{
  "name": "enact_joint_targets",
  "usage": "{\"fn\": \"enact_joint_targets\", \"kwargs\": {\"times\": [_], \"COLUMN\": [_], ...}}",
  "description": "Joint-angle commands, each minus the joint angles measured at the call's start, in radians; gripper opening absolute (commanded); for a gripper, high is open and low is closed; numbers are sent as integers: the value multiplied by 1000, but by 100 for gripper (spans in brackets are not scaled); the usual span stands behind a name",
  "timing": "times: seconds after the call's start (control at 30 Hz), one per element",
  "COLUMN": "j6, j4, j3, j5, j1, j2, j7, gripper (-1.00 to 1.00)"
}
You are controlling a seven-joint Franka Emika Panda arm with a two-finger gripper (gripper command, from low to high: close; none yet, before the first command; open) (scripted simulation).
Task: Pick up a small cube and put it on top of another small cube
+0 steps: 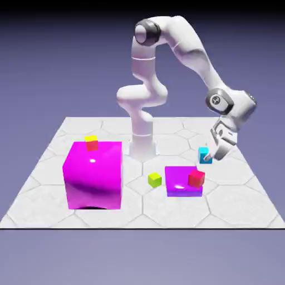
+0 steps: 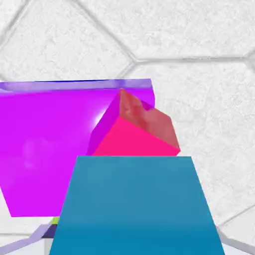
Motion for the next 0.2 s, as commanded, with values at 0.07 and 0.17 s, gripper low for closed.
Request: {"fn": "enact_joint_targets", "kwargs": {"times": [0.07,0.17], "j6": [106,62], "j4": [-56,-33], "j3": [-33,-19], "j5": [-82,-50], "j1": [-3,1], "j2": [71,41], "j7": [59,35], "gripper": [-100,100]}}
